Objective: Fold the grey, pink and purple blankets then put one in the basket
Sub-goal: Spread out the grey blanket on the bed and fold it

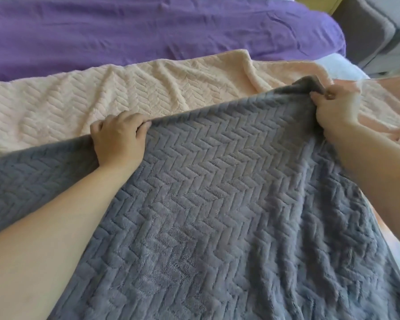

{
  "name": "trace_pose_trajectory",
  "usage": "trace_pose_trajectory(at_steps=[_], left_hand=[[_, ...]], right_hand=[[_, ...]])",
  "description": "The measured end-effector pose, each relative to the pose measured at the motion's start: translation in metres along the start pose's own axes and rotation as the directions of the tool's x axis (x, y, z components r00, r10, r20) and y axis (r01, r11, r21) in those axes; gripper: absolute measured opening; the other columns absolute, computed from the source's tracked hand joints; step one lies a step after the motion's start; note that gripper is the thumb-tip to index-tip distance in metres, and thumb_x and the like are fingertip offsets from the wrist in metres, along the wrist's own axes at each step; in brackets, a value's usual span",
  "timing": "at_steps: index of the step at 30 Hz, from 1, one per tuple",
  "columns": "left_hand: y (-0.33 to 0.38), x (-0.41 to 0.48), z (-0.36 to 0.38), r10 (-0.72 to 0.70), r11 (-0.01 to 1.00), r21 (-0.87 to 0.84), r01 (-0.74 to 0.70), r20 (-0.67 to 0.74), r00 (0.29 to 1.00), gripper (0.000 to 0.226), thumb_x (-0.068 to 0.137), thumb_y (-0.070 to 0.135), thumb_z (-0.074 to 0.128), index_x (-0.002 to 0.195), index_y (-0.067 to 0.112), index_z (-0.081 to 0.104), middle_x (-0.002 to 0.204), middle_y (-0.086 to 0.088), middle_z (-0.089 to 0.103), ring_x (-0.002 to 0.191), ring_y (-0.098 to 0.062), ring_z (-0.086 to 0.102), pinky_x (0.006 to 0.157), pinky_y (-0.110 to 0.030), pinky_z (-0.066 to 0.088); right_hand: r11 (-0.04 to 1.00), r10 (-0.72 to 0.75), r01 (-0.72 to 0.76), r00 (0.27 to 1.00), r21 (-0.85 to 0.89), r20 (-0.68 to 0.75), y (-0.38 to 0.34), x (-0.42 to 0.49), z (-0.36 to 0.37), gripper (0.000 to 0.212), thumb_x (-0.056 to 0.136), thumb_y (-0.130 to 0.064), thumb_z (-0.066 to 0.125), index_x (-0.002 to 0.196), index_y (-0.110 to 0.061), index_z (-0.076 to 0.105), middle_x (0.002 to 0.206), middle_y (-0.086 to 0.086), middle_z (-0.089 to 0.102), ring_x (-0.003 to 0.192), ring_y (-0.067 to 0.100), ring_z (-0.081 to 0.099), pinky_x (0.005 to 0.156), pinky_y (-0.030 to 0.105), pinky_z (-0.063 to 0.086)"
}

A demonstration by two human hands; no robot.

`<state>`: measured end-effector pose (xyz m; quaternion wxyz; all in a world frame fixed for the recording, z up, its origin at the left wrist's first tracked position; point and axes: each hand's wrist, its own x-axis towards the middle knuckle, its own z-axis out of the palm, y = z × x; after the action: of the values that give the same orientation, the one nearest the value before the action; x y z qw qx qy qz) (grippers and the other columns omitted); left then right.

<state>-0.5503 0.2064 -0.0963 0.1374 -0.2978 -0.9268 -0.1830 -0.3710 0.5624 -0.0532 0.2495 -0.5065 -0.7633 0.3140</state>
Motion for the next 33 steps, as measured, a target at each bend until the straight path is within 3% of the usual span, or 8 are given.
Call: trace_pose_trajectory(at_steps=[3,7,11,14,23,27,30,33], left_hand=[[0.013,-0.008,-0.001,-0.007,0.999,0.051,0.004,0.049,0.999,0.022,0.094,0.027,0.052,0.11,0.023,0.066,0.124,-0.004,0.059,0.11,-0.033,0.05,0.096,-0.045,0.027],[0.039,-0.045,-0.005,0.238,0.969,0.042,-0.245,0.128,0.963,0.039,0.095,0.037,0.044,0.131,0.027,0.053,0.15,-0.003,0.038,0.132,-0.029,0.039,0.111,-0.048,0.014],[0.044,-0.089,0.004,0.156,0.964,0.127,-0.235,0.447,0.881,0.061,0.094,0.061,0.005,0.149,0.038,0.015,0.161,0.005,0.0,0.147,-0.02,0.01,0.115,-0.049,-0.005],[0.019,-0.096,0.017,-0.006,0.966,0.22,-0.132,0.532,0.846,0.07,0.084,0.066,-0.012,0.149,0.041,-0.005,0.16,0.011,-0.011,0.147,-0.012,-0.007,0.117,-0.048,-0.009],[0.065,-0.133,-0.018,-0.016,0.984,0.158,-0.085,0.552,0.834,0.068,0.091,0.06,-0.004,0.152,0.031,0.004,0.161,0.0,-0.003,0.148,-0.023,0.0,0.118,-0.049,-0.004],[0.114,-0.21,-0.041,0.283,0.951,-0.048,-0.307,0.539,0.793,0.062,0.096,0.057,0.011,0.152,0.03,0.015,0.16,-0.002,0.01,0.147,-0.024,0.012,0.116,-0.05,0.002],[0.106,-0.243,-0.041,0.288,0.94,-0.031,-0.341,0.61,0.738,0.063,0.093,0.059,0.008,0.15,0.034,0.014,0.16,0.002,0.012,0.147,-0.02,0.011,0.117,-0.051,0.007],[0.091,-0.245,-0.034,0.24,0.942,0.041,-0.334,0.614,0.752,0.063,0.09,0.062,0.0,0.148,0.039,0.002,0.16,0.006,0.003,0.148,-0.015,0.003,0.118,-0.046,0.0]], right_hand=[[0.958,-0.104,0.112,0.994,-0.263,0.046,0.009,-0.009,0.012,0.025,0.091,-0.036,0.049,0.109,-0.024,0.061,0.109,0.009,0.062,0.103,0.029,0.054,0.093,0.039,0.039],[0.928,-0.196,0.194,0.98,-0.318,0.025,-0.001,-0.058,0.019,0.052,0.095,-0.042,0.039,0.145,-0.032,0.029,0.157,-0.002,0.022,0.144,0.025,0.017,0.117,0.044,0.008],[0.831,-0.466,0.541,0.805,-0.131,0.368,-0.002,-0.162,0.032,0.057,0.095,-0.055,0.026,0.149,-0.036,0.022,0.158,-0.015,0.01,0.148,0.013,0.004,0.119,0.037,-0.001],[0.694,-0.402,0.665,0.677,-0.276,0.617,0.044,-0.212,0.024,0.061,0.094,-0.065,0.011,0.15,-0.042,0.004,0.156,-0.02,-0.007,0.146,0.007,-0.011,0.118,0.033,-0.01],[0.617,-0.203,0.417,0.904,-0.668,0.377,0.1,-0.185,-0.066,0.058,0.099,-0.05,0.02,0.152,-0.028,0.018,0.161,-0.002,0.01,0.149,0.02,0.0,0.12,0.041,-0.001],[0.681,-0.341,0.561,0.811,-0.47,0.475,0.088,-0.259,-0.07,0.057,0.099,-0.049,0.025,0.152,-0.029,0.016,0.158,-0.01,0.006,0.148,0.015,0.0,0.119,0.034,-0.004],[0.589,-0.273,0.681,0.674,-0.435,0.686,0.119,-0.31,-0.082,0.058,0.098,-0.056,0.016,0.151,-0.034,0.013,0.158,-0.012,0.004,0.148,0.016,0.001,0.119,0.036,-0.004],[0.57,-0.157,0.614,0.733,-0.546,0.661,0.156,-0.304,-0.114,0.059,0.096,-0.059,0.007,0.151,-0.038,0.004,0.157,-0.016,-0.003,0.147,0.011,-0.006,0.119,0.036,-0.007]])
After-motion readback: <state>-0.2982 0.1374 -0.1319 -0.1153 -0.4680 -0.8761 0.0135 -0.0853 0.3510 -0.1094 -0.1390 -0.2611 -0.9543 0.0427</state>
